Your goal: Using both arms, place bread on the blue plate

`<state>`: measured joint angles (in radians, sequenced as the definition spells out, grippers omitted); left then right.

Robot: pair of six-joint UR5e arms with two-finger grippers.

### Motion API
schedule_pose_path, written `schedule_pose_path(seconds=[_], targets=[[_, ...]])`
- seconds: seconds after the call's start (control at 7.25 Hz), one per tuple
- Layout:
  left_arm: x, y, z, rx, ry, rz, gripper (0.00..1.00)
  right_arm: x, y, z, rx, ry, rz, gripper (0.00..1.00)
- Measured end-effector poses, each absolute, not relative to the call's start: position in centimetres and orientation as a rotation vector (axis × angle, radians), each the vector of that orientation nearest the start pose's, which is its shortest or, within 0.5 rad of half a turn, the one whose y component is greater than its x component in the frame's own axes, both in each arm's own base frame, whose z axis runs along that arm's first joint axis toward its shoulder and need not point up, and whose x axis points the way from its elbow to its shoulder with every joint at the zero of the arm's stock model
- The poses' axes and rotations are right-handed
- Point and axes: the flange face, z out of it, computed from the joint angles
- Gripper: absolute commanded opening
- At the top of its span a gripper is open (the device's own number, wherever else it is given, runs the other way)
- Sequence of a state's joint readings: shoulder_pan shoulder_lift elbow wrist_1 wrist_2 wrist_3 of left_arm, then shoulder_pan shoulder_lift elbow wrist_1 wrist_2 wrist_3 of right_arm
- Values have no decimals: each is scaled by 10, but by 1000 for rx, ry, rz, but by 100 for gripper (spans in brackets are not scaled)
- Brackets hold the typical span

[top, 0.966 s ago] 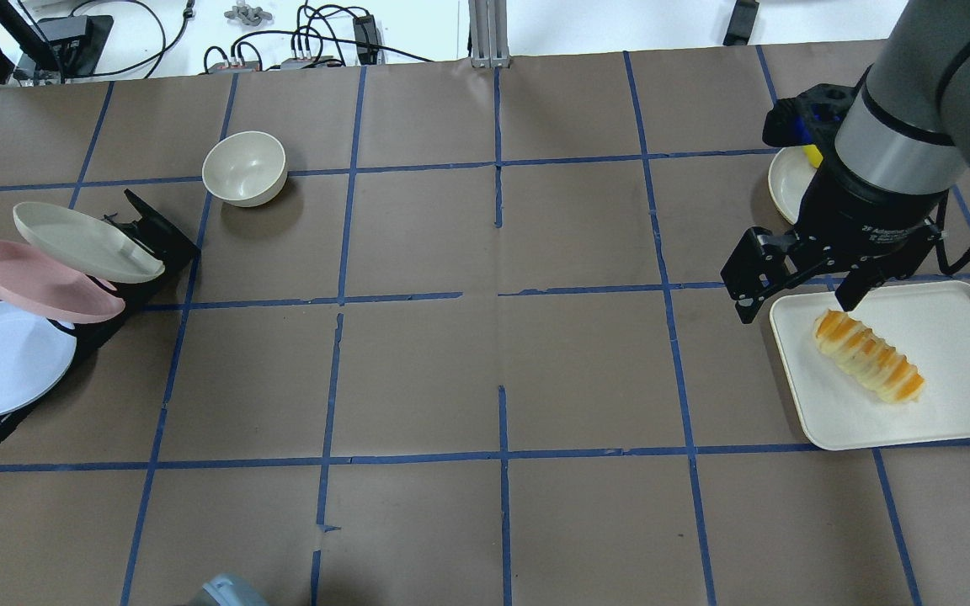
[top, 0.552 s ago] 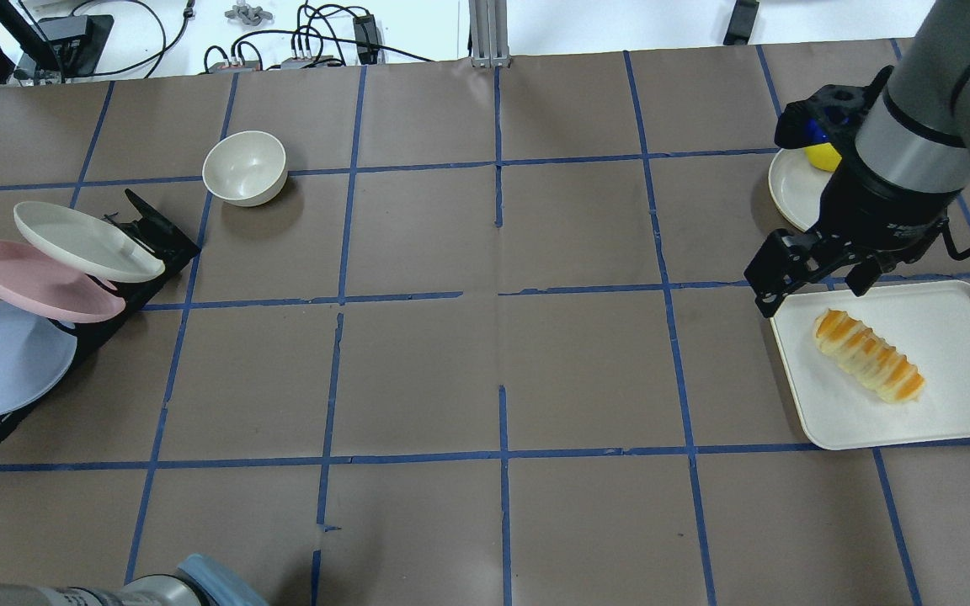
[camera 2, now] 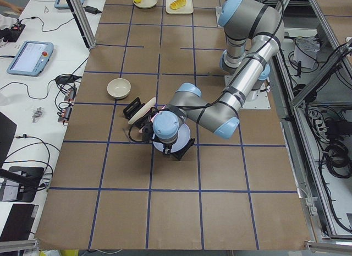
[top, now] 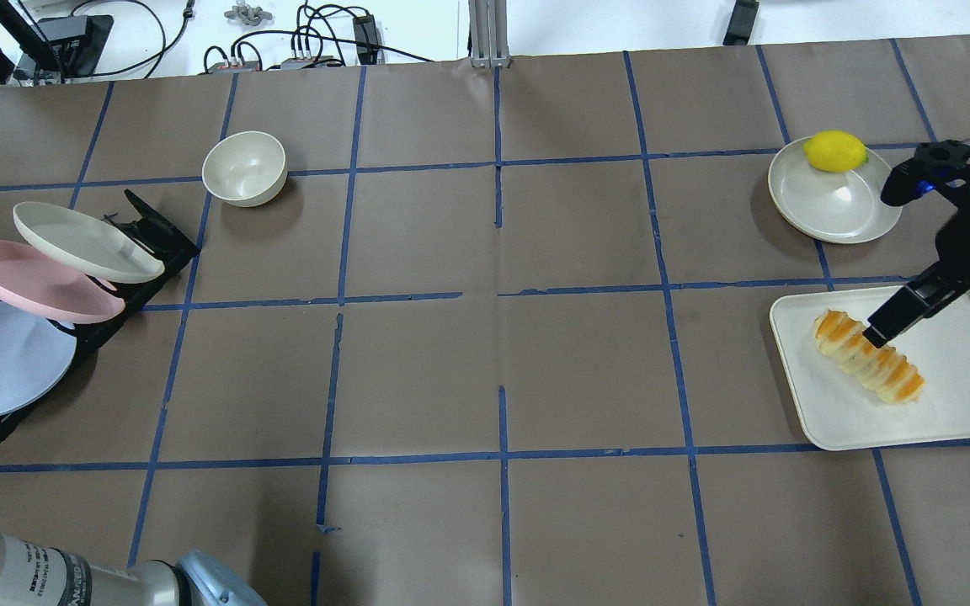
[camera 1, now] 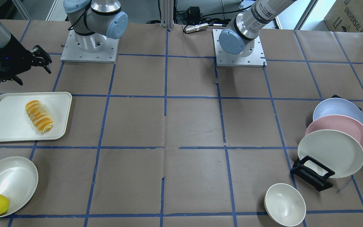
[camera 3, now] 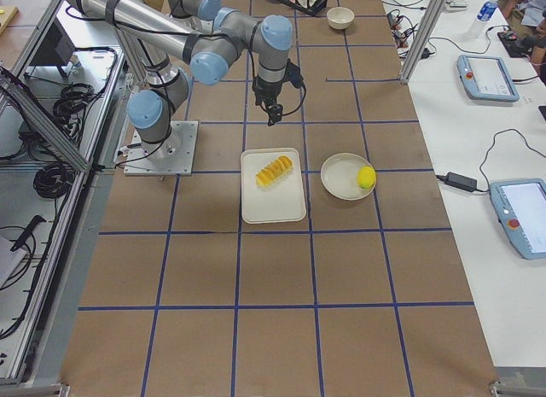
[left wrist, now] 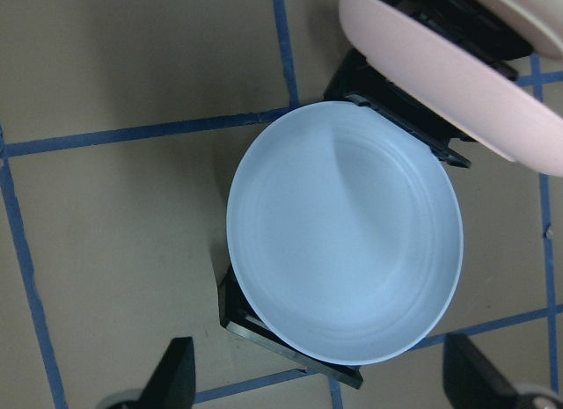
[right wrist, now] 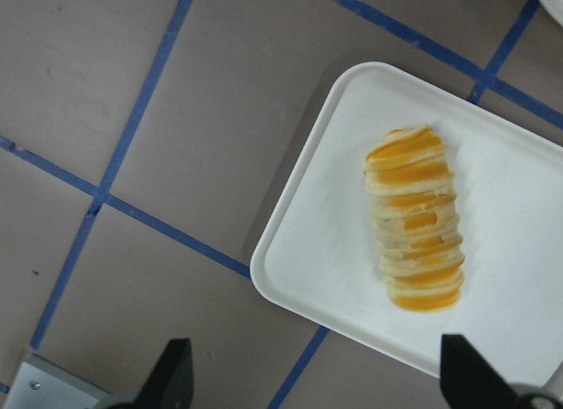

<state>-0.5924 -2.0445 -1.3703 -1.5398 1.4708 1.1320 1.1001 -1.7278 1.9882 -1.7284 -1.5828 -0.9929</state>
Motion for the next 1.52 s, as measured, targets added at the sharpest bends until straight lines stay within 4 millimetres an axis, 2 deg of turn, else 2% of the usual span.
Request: schedule_pose_path(seconds=[0.28, 0.55, 0.83, 0.97, 1.1, 1.24, 1.38, 1.52], targets=[[461, -486, 271, 274, 3444, 111, 98, -88, -423, 335, -912, 2953, 99, 100], [462, -488, 248, 290, 3469, 140, 93, -101, -440, 290, -1012, 2942, 66, 100], [458, -494, 230, 311, 3487, 165, 90, -116, -452, 265, -1096, 2926, 42, 100], [454, -499, 223, 330, 3493, 178, 76, -123, -456, 255, -1120, 2914, 39, 100], [451, -502, 218, 344, 3496, 187, 57, -128, -460, 240, -1128, 2902, 45, 100], [451, -503, 216, 355, 3498, 190, 43, -131, -465, 229, -1135, 2906, 41, 100], [451, -503, 214, 361, 3499, 192, 30, -132, -466, 219, -1135, 2911, 37, 100], [451, -503, 214, 363, 3499, 193, 22, -131, -463, 210, -1127, 2906, 41, 100]])
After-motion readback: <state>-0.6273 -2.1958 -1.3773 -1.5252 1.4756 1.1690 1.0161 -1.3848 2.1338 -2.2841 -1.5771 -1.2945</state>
